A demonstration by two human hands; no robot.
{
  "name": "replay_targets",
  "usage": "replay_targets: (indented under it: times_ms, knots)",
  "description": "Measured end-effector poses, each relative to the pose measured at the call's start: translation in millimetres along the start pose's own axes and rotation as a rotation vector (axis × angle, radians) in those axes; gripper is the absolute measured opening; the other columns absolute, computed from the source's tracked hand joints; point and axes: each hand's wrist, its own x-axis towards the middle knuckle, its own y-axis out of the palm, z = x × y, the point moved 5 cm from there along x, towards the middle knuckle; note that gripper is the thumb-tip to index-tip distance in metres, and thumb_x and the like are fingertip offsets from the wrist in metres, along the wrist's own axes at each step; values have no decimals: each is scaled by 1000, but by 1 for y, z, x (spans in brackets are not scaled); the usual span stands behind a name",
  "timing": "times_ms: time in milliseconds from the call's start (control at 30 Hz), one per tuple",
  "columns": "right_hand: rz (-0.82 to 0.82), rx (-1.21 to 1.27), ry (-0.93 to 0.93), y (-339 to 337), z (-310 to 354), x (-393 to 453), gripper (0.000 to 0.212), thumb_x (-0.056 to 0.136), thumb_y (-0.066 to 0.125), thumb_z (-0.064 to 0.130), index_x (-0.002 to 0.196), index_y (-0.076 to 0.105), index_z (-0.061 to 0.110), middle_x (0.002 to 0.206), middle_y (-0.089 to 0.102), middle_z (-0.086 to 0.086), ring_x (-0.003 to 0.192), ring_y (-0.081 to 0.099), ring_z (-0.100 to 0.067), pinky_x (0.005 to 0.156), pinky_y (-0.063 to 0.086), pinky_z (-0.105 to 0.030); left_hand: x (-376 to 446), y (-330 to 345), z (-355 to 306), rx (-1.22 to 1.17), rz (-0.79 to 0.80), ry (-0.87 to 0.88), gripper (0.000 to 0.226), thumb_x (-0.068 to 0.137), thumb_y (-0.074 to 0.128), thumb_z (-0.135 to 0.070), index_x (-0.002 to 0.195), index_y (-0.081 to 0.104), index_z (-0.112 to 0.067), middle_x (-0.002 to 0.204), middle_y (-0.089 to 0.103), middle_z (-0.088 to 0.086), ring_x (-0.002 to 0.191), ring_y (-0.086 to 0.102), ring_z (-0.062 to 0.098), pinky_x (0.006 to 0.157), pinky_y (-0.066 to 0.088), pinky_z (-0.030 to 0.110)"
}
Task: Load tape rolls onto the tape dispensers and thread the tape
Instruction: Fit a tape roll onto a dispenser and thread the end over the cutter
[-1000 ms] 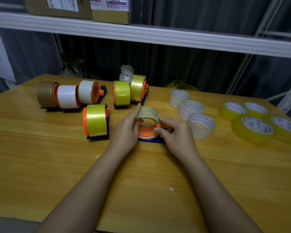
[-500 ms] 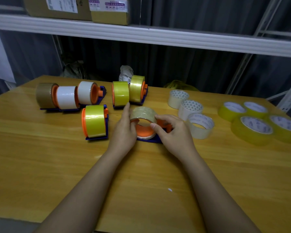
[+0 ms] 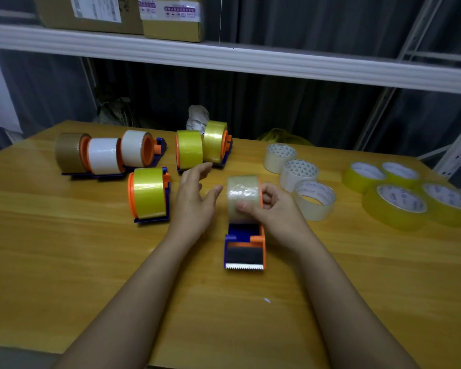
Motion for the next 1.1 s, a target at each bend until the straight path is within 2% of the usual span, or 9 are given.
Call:
replay_targets:
  times_ms: [100, 200, 267, 367, 433, 567, 700, 833, 1100]
  knots:
    - [-49, 242, 40, -6, 1, 0, 38, 79, 72, 19, 114, 59, 11, 103, 73, -8, 94, 71, -20, 72, 57, -25, -3, -4, -5, -141, 25, -64, 13, 94, 56, -25, 104, 62, -18, 107, 60, -6, 97, 56, 0, 84, 48, 20]
    - [-42, 378, 50, -7, 1, -1, 46, 73, 70, 23, 115, 59, 8, 104, 73, -11, 96, 70, -25, 75, 58, -29, -11, 8, -11, -384, 316, -229, 20, 90, 56, -34, 95, 68, -19, 96, 68, -7, 94, 63, 7, 84, 50, 22]
    - [2, 444, 61, -6, 1, -2, 42, 75, 68, 21, 115, 60, 9, 106, 72, -13, 98, 70, -27, 81, 58, -33, -15, 12, -15, -434, 414, -260, 19, 81, 61, -39, 92, 68, -26, 92, 67, -10, 92, 63, 5, 81, 51, 20]
    - [86, 517, 64, -3, 3, -3, 41, 78, 66, 19, 117, 59, 10, 107, 72, -14, 99, 69, -28, 85, 57, -37, -16, 11, -16, -483, 431, -305, 16, 80, 67, -29, 96, 69, -27, 101, 68, -8, 96, 63, 4, 74, 50, 15]
    - [131, 531, 55, -2, 5, -4, 42, 78, 65, 18, 118, 58, 9, 107, 72, -13, 98, 69, -27, 85, 58, -35, -16, 10, -13, -506, 424, -346, 24, 75, 70, -30, 99, 71, -24, 107, 68, -1, 102, 62, 12, 79, 50, 19]
    - [255, 570, 56, -3, 10, -7, 43, 83, 58, 12, 124, 55, 1, 110, 70, -15, 103, 67, -25, 84, 57, -29, -18, 7, -12, -626, 446, -400, 18, 68, 72, -32, 84, 75, -23, 104, 71, 4, 101, 63, 20, 84, 49, 28]
    - [341, 551, 47, -5, 10, -9, 57, 73, 76, 19, 122, 58, -3, 113, 68, -20, 107, 65, -29, 85, 56, -30, -20, 7, -13, -681, 516, -417, 6, 72, 69, -29, 73, 73, -25, 99, 70, 1, 99, 61, 21, 84, 47, 31]
    - [327, 499, 37, -4, 9, -8, 69, 59, 89, 29, 115, 63, 0, 110, 69, -18, 105, 66, -29, 85, 56, -31, -22, 8, -13, -714, 550, -418, 7, 74, 67, -26, 69, 72, -25, 93, 70, -1, 98, 59, 21, 82, 45, 31]
    - [313, 462, 8, 0, 11, -8, 66, 53, 92, 33, 109, 68, 8, 105, 71, -14, 100, 68, -25, 80, 58, -30, -18, 9, -9, -748, 590, -415, 11, 71, 65, -23, 62, 71, -25, 83, 69, -6, 87, 61, 14, 77, 46, 27]
